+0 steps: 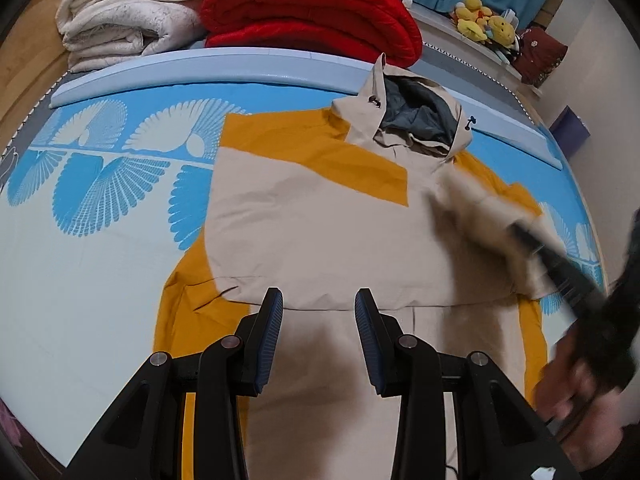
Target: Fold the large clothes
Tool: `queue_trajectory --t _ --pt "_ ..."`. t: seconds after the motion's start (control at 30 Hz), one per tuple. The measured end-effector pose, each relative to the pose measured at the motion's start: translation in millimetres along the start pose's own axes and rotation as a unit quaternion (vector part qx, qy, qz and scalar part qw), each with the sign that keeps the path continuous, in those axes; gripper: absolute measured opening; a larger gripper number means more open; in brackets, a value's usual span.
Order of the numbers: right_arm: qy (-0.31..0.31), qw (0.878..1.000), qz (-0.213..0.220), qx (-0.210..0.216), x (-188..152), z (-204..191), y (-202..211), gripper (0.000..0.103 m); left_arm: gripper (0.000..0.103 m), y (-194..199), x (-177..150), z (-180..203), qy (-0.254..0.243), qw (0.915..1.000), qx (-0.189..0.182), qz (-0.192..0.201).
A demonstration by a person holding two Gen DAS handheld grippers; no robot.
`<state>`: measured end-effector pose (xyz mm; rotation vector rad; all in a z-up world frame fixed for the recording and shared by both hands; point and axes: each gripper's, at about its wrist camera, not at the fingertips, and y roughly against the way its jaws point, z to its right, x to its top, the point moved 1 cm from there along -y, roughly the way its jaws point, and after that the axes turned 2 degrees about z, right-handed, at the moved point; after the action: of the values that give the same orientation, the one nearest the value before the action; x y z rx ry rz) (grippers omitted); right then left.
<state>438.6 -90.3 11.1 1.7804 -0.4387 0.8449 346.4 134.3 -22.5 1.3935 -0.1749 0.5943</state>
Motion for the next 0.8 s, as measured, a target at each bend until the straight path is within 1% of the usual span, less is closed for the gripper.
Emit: queue_trajectory --t 0.03,0.1,0.13,0.17,0.2,0.23,0.27,0.3,0.37,0.43,0.5,0.57,0.7,0.8 --pt "-0.003 1.0 -0.027 0.013 -11 -12 -11 0.006 0.034 -1 0 -2 0.0 1.0 0.0 -0.003" --pt "-0.014 0.998 -0.062 0.02 -25 -23 -25 0.008 0.034 -5 0 -7 0.002 0.9999 -0.004 -0.013" --pt "-0.015 0.997 -0.08 0.018 -30 -25 -30 0.014 0.034 -7 0 -8 0.004 0.9998 -0.006 -0.018" --pt "-0.015 0.995 -0.097 0.015 -35 -27 -33 0.018 0.034 -8 1 -10 0.007 0.9997 -0.008 -0.022" --pt "-0.016 0.994 -0.107 0.011 -39 -30 -34 0.023 0.034 -9 2 -10 0.01 0.9996 -0.009 -0.023" --pt "-0.015 0.994 -0.111 0.004 -40 -30 -29 0.026 0.034 -9 3 -9 0.011 0.9996 -0.011 -0.024" --pt "-0.011 0.993 -0.115 -0.007 -40 -29 -22 0.027 0.034 -9 4 -8 0.011 0.9996 -0.013 -0.022" --pt "-0.004 0.993 -0.118 -0.025 -40 -28 -15 0.031 0.034 -9 5 -5 0.009 0.9997 -0.013 -0.021" --pt "0.018 0.992 -0.116 -0.051 -35 -33 0 0.042 0.034 -10 7 1 0.008 0.9997 -0.015 -0.017" --pt "0.045 0.991 -0.095 -0.083 -32 -36 18 0.048 0.034 -14 7 9 0.004 0.9997 -0.016 -0.017" --pt "0.058 0.99 -0.083 -0.097 -29 -33 30 0.048 0.034 -20 6 18 0.001 0.9997 -0.018 -0.018" --pt "0.06 0.99 -0.078 -0.1 -28 -29 34 0.048 0.034 -29 5 30 -0.005 0.9995 -0.023 -0.021" --pt "0.038 0.991 -0.084 -0.1 -32 -5 34 0.048 0.035 -48 -4 61 -0.028 0.998 -0.043 -0.037" --pt "0.019 0.99 -0.092 -0.103 -33 16 32 0.048 0.035 -66 -12 84 -0.037 0.9952 -0.069 -0.059"
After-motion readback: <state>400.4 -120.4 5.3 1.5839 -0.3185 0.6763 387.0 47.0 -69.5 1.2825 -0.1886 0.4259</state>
